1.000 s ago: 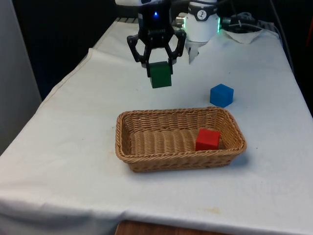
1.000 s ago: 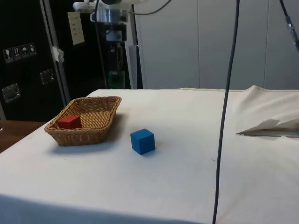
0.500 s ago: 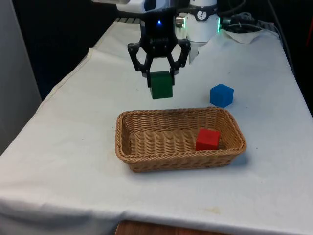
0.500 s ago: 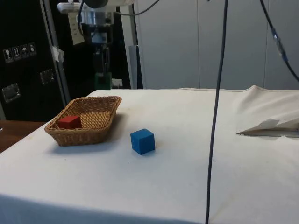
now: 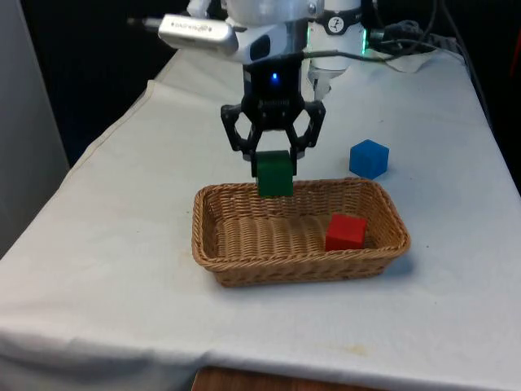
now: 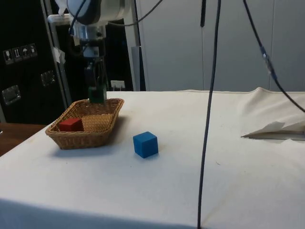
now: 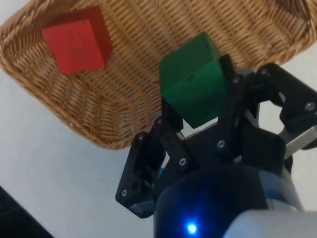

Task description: Pick up exactly two blocks and place them into the basket.

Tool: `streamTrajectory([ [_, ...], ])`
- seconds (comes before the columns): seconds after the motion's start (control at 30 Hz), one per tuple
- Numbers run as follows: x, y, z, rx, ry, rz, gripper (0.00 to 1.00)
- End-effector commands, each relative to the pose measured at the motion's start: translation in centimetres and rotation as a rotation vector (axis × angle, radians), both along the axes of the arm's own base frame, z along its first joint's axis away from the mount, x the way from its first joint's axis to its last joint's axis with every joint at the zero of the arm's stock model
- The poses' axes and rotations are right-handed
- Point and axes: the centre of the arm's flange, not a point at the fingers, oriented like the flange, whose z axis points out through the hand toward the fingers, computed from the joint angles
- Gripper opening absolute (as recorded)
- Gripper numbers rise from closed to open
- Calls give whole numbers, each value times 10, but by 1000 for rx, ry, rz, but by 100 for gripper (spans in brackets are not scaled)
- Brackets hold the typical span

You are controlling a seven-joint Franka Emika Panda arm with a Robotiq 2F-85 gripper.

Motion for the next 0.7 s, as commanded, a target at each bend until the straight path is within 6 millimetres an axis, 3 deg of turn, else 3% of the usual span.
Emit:
streamTrajectory([
  [0.0,2,2,-5,-1,0,-8,1],
  [0.4,10,8,-48,-25,27,-79,1],
  [0.43,8,7,-41,-23,26,-65,1],
  [0.53,10,9,-60,-30,37,-105,1],
  [0.67,9,9,-65,-37,41,-115,1],
])
